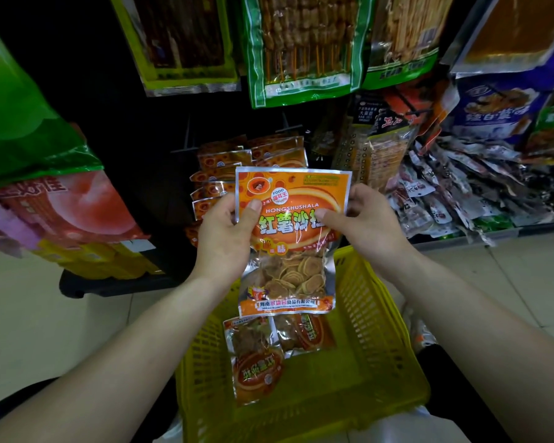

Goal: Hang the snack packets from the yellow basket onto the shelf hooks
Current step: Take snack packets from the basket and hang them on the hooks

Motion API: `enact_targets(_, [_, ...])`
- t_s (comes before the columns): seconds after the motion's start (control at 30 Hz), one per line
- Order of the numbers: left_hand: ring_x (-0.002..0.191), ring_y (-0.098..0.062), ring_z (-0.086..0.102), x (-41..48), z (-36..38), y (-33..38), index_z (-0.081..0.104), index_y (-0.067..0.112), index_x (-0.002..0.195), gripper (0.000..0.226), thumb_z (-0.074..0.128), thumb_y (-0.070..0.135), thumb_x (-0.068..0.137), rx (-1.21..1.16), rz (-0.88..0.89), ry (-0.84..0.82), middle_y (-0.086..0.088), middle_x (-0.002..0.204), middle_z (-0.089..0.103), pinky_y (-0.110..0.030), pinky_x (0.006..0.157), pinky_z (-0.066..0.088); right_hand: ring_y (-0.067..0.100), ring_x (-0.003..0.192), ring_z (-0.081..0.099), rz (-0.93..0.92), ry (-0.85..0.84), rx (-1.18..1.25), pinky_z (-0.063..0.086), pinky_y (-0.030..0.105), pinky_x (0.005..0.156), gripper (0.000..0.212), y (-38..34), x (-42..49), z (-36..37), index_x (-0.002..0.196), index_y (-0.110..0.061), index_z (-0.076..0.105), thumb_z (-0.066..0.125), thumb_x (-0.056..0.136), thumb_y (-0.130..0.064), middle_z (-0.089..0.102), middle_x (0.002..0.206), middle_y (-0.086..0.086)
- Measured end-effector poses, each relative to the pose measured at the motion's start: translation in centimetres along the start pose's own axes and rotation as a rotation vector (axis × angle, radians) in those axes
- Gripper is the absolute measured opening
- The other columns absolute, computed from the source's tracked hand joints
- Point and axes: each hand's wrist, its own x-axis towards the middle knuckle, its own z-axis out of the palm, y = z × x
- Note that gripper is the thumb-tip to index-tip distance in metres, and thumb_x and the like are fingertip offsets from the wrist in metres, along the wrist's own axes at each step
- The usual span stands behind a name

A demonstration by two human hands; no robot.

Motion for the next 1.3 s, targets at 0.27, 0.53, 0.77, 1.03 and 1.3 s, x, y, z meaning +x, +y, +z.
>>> enact_targets(0.27, [0.089,-0.005,0.072,-1.1,-0.3,-1.4,0.067,0.026,0.106,0.023,0.059,0.046,0.097,0.211,0.101,-0.108,0.012,0.098,0.075,-0.039,0.076,0.062,0.014,0.103,0.059,-0.385,-0.138,-0.682,0.046,0.032,0.081,0.048,-2.0,0.3,-0.8,0.111,-0.036,0.062,0.067,0.071,-0.063,0.062,0.106,-0.014])
enact_targets(0.53, [0.091,-0.004,0.071,-0.4,-2.1,-2.8,0.066,0.032,0.110,0.022,0.066,0.045,0.092,0.227,0.002,-0.192,0.013,0.098,0.076,-0.041,0.083,0.059,0.026,0.092,0.067,-0.320,-0.217,-0.861,0.053,0.039,0.071,0.014,-2.2,0.2,0.6,0.100,-0.032,0.064,0.068,0.088,-0.039,0.072,0.094,-0.005])
enact_targets(0.77, [0.099,-0.001,0.065,1.9,-4.4,-5.1,0.062,0.027,0.127,0.037,0.071,0.035,0.091,0.340,-0.106,-0.136,0.012,0.107,0.071,-0.020,0.083,0.049,0.038,0.100,0.063,-0.488,-0.027,-1.220,0.041,0.043,0.083,0.023,-4.2,5.8,-0.9,0.115,-0.031,0.064,0.063,0.093,-0.038,0.072,0.101,0.010])
enact_targets(1.03, [0.099,-0.012,0.064,5.0,-1.4,-9.5,0.063,0.030,0.123,0.032,0.067,0.038,0.092,0.557,-0.166,-0.330,0.010,0.112,0.067,-0.033,0.088,0.054,0.034,0.117,0.057,-0.327,-0.315,-1.324,0.046,0.042,0.092,0.047,0.4,14.9,1.6,0.136,-0.028,0.055,0.066,0.092,-0.037,0.065,0.125,0.010])
enact_targets(1.3, [0.089,-0.007,0.061,8.1,3.8,-15.4,0.068,0.033,0.101,0.010,0.060,0.037,0.097,0.572,-0.249,-0.418,0.018,0.091,0.062,-0.025,0.072,0.047,0.028,0.113,0.058,-0.191,-0.535,-1.131,0.042,0.030,0.086,0.036,7.4,22.0,4.7,0.122,-0.015,0.064,0.071,0.089,-0.028,0.063,0.125,0.008])
